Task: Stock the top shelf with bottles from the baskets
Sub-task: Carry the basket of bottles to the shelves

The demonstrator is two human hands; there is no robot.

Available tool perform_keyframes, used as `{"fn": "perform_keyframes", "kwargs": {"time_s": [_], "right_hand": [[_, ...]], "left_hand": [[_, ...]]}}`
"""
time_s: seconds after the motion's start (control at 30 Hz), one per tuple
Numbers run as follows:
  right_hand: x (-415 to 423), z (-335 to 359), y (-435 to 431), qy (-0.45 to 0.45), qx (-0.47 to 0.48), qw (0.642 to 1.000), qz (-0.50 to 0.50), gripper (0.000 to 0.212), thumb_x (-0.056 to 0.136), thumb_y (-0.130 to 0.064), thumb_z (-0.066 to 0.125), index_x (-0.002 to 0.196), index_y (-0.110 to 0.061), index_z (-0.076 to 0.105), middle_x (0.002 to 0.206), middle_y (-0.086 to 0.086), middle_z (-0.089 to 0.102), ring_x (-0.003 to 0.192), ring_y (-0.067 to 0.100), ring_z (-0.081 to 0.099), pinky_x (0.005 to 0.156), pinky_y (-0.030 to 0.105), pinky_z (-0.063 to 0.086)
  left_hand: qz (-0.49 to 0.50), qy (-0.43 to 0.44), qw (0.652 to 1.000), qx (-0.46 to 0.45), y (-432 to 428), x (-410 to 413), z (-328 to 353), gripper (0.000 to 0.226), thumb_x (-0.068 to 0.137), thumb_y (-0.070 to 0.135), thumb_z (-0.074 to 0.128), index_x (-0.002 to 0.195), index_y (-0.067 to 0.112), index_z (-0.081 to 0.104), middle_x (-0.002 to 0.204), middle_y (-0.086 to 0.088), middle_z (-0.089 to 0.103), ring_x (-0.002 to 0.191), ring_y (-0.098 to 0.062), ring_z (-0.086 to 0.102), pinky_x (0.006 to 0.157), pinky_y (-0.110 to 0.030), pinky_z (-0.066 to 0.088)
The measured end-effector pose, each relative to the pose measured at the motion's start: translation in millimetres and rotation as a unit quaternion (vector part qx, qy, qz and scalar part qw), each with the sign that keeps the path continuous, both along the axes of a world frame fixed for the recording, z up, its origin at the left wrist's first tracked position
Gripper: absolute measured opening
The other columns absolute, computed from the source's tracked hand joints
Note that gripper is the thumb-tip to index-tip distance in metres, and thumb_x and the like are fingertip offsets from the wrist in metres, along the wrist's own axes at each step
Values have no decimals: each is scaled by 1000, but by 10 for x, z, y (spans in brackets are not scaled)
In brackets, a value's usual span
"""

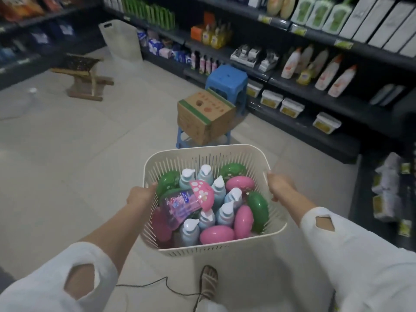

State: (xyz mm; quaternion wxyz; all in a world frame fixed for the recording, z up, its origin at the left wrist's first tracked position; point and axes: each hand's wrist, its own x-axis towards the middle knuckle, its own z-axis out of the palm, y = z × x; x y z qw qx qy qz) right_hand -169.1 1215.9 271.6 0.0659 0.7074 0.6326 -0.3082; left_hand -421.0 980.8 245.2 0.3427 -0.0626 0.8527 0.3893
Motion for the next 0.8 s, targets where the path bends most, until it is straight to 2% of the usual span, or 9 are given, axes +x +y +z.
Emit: {"fn": "perform_keyframes", "kwargs": {"time_s": [0.17,0.3,0.43,0.53,0.6,0.7,0.8], "right_hand": [[46,118,699,4,17,1000,-25,64,97,-57,24,103,-5,61,94,17,65,56,25,58,50,25,36],[138,201,1139,-2,31,996,-79,67,95,-62,26,93,-4,61,89,16,65,59,25,58,51,27,37],[210,225,1512,-22,36,992,-117,62,96,-59,25,92,-8,58,86,15,63,59,25,57,46,25,35],[225,185,1747,-19,34,987,-157,63,97,-58,23,90,-7,59,77,13,60,59,23,56,51,25,40],[213,161,1894,-20,36,981,-191,63,96,-58,23,91,-6,60,84,14,63,59,23,55,56,26,45],[177,111,2116,-9,38,970,-241,64,97,-56,24,94,-6,62,84,15,63,59,24,56,51,24,38],[144,68,2322,11,39,955,-295,60,98,-54,27,92,-5,62,89,18,64,70,28,61,62,28,46]], "left_hand": [[-40,12,999,-1,881,-116,34,66,82,46,66,112,-12,56,117,-35,57,111,-49,55,92,-58,46],[-70,26,997,17,1546,-193,154,62,83,43,65,109,-12,57,115,-35,58,109,-48,56,91,-54,48],[-110,27,993,37,2177,-294,184,60,82,42,66,110,-11,58,115,-34,58,110,-48,56,90,-55,48],[-148,22,987,58,2659,-373,147,52,86,38,63,117,-3,59,117,-31,59,111,-46,56,92,-52,48],[-172,8,983,67,3020,-460,92,54,86,37,63,122,-3,55,119,-33,57,113,-48,54,93,-54,46],[-209,-12,976,63,3601,-610,45,57,85,38,64,119,-7,55,115,-32,59,110,-46,56,92,-51,48],[-265,-6,963,44,4160,-724,77,61,84,43,64,115,-9,57,115,-30,60,109,-43,58,95,-50,48]]}}
